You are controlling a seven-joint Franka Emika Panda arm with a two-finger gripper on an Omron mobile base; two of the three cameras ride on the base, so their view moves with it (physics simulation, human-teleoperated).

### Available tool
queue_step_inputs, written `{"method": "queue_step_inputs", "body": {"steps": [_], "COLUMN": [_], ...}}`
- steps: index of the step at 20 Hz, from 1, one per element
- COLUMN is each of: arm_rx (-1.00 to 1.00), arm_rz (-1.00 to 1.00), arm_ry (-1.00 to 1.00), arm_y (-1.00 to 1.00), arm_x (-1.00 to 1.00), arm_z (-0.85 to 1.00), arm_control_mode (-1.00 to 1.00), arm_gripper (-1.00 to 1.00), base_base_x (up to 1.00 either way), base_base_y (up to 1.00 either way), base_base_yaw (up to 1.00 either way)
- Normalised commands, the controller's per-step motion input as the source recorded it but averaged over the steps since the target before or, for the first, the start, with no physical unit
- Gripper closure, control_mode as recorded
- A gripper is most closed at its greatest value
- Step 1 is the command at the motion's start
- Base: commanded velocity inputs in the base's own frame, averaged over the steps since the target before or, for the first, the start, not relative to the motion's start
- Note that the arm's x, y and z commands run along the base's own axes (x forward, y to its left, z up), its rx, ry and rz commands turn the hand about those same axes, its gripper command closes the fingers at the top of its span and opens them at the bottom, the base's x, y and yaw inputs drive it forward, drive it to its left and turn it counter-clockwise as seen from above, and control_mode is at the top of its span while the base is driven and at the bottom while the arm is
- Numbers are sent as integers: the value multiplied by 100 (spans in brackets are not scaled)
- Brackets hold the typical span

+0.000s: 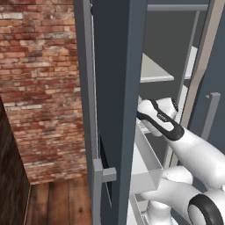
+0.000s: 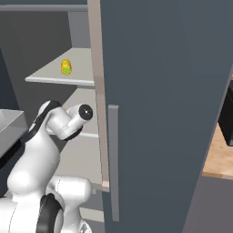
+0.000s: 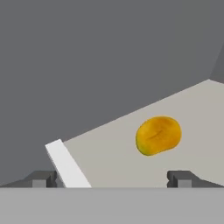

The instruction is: Take the mango, corn, and chicken drumstick from the freezer and place them in the bowl on the counter.

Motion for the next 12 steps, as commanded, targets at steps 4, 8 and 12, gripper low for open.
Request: {"method": "queue_step_inputs", "body": {"steps": [4,8,12], "arm_rx": [1,3,2], "arm_rz": [0,0,0], "arm_ry": [-4,-8,-3], "arm_y": [24,6,6], "arm_x": [23,21,12], "arm_z": [-16,-28,-25], "arm_control_mode": [-100,-100,-100], "arm_gripper": [-100,-100,-100], "base_base_x": [0,0,0], "base_base_y": [0,0,0], "base_base_yaw": [0,0,0]}}
